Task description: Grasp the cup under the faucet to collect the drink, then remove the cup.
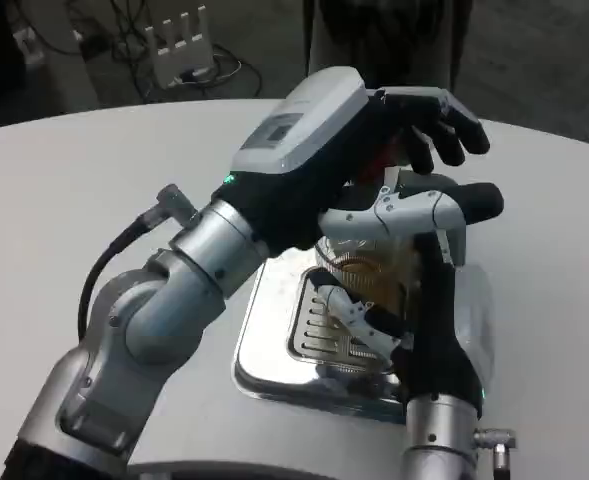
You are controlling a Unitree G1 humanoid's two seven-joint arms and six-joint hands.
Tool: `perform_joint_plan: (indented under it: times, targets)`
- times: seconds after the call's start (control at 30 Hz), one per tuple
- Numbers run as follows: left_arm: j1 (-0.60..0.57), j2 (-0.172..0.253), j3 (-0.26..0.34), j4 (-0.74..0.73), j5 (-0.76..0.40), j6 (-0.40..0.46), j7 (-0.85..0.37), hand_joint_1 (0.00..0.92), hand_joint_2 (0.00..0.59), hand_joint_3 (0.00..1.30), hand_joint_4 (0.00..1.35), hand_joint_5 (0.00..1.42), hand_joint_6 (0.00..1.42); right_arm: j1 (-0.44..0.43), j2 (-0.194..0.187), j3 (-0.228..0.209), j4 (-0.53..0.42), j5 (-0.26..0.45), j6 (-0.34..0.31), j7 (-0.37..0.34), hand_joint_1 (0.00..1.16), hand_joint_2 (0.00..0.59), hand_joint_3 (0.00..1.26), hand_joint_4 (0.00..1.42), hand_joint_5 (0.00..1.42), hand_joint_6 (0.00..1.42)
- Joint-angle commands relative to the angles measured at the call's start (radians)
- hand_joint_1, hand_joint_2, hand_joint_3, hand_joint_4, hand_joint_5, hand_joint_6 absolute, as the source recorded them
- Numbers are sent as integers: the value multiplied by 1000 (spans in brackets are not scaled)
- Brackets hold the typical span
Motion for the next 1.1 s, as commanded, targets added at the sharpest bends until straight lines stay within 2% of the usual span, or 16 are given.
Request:
perform_joint_plan:
  times: [0.03,0.17,0.5,0.67,0.73,0.9,1.1]
  targets:
    - [31,17,6,-15,0,-2,-12,0,103,548,534,597,576,12,78,14,8,-21,18,-56,841,183,173,220,251,323]
    - [38,18,16,-23,-10,2,-14,0,103,548,534,597,577,30,86,27,4,-39,21,-106,880,176,250,332,375,464]
    - [55,10,35,-48,-36,21,-30,0,103,548,534,593,578,49,77,53,-1,-35,10,-127,905,177,458,576,657,672]
    - [67,3,44,-63,-73,44,-43,0,97,540,516,589,557,63,75,61,-15,-39,6,-136,912,179,500,660,768,803]
    - [80,-21,65,-66,-162,91,-75,0,95,503,487,561,541,69,72,64,-24,-39,2,-135,916,180,518,701,825,879]
    - [102,-45,89,-95,-282,166,-123,0,84,402,396,499,479,92,54,78,-63,-45,-2,-124,919,180,566,780,933,1018]
    - [131,-64,105,-147,-377,236,-156,0,66,234,294,410,414,141,30,90,-139,-43,-7,-98,926,169,577,802,983,1083]
